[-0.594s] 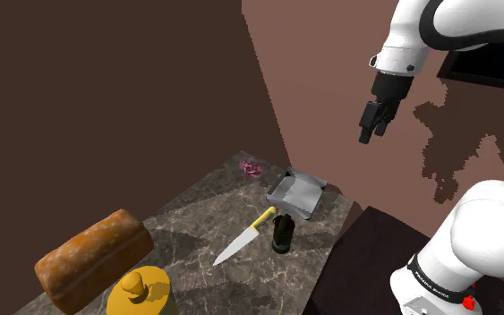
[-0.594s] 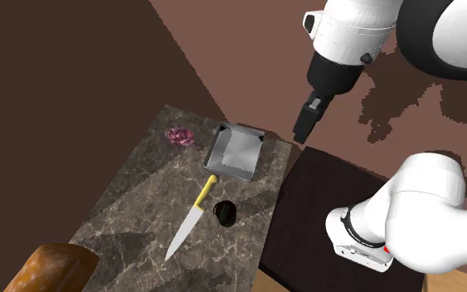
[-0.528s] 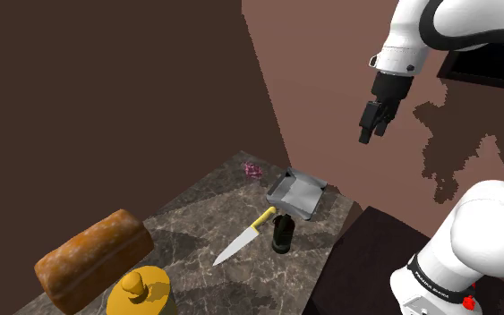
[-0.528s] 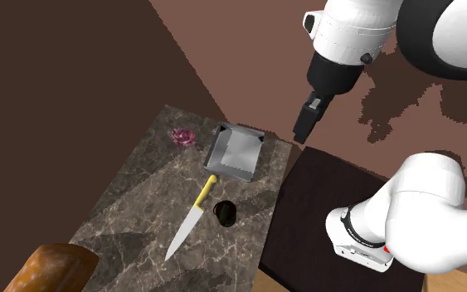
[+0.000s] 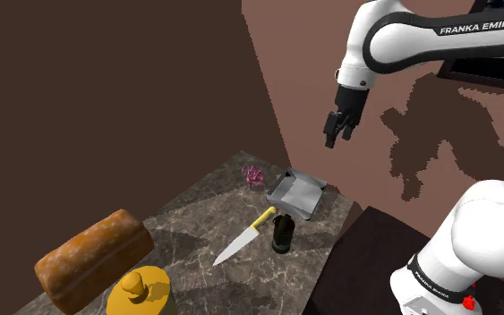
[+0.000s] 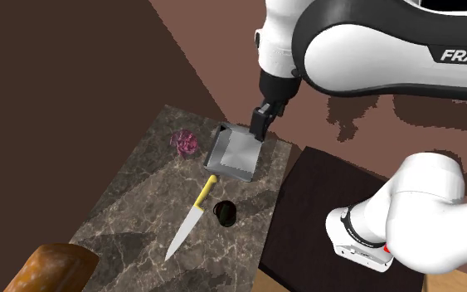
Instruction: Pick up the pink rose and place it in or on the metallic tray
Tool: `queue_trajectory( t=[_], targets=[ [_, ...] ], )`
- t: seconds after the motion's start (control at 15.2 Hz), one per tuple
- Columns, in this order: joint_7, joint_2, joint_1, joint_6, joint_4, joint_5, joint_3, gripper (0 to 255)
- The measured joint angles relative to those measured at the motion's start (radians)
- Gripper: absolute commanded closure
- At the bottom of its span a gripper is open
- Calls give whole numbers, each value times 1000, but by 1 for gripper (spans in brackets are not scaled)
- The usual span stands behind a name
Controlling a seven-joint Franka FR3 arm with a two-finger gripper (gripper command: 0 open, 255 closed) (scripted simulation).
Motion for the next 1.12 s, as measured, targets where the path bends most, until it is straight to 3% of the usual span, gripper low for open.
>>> queue_trajectory(
  t=[0.66, 1.12],
  targets=[
    [15, 376, 16, 245, 143, -12, 30, 0],
    [43, 655, 27, 340, 336, -36, 46, 0]
  ],
)
